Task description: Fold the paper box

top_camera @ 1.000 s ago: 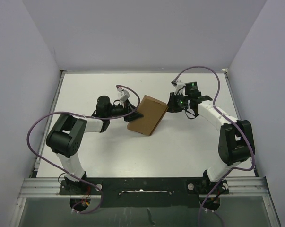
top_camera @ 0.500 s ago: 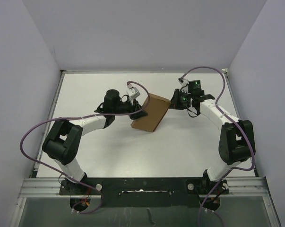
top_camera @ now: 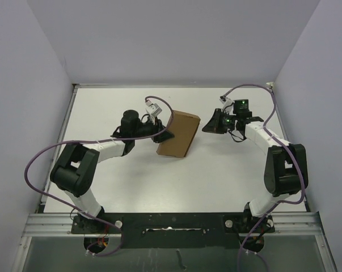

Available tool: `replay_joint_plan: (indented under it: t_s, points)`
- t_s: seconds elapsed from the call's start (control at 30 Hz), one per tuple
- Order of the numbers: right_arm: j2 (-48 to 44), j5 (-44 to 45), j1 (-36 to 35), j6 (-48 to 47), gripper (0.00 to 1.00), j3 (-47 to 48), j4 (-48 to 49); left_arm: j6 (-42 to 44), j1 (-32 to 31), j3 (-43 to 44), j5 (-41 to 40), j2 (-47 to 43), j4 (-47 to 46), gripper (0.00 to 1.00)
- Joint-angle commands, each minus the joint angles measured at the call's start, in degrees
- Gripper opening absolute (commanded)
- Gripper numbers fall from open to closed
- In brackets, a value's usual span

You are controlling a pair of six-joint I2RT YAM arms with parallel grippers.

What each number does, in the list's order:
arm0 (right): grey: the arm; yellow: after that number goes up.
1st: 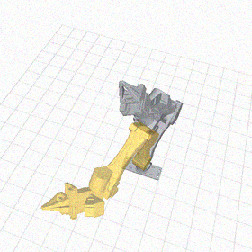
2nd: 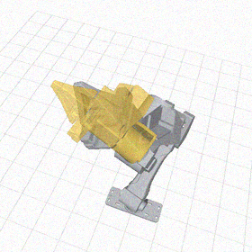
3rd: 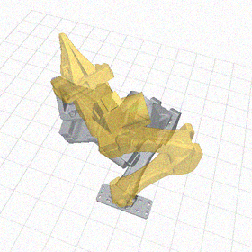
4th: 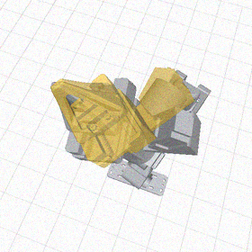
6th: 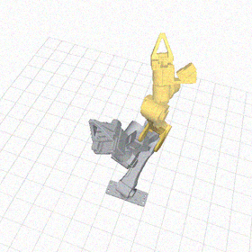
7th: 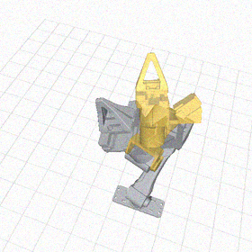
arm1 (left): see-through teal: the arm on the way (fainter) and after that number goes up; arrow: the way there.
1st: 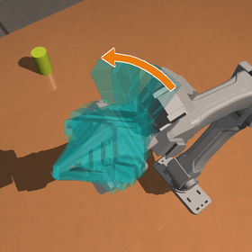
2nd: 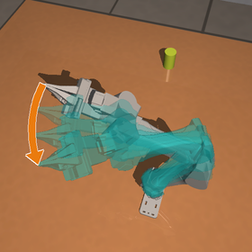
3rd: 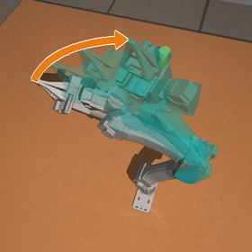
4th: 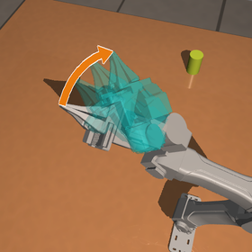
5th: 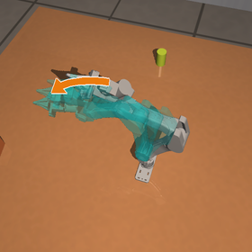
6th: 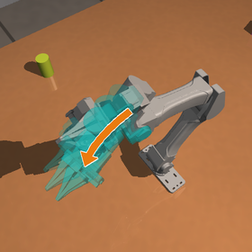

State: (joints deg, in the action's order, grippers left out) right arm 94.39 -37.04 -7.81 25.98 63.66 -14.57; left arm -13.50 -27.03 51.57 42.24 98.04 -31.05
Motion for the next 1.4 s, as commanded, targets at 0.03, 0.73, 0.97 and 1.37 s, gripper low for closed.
replay_joint_plan:
  t_s: [0.03, 0.73, 0.97, 1.37]
  points:
    - [0.01, -4.34, 0.21, -0.20, 0.07, -1.57, 3.93, -7.71, 2.30, -2.55, -0.88, -1.84, -12.38, 0.18]
    - [9.66, 5.22, -11.24, -6.45, 0.01, -1.27, 4.45, -16.45, 3.21, -6.04, -7.53, 0.98, -18.04, 0.18]
    - [7.44, 3.69, -15.28, -4.30, 0.00, -0.06, 6.78, -18.79, 1.55, -6.40, -10.09, 2.65, -20.83, 0.17]
    - [6.19, 1.89, -9.80, -3.78, 0.00, -1.73, 6.69, -18.98, 1.36, -5.91, -10.37, 3.37, -20.14, 0.17]
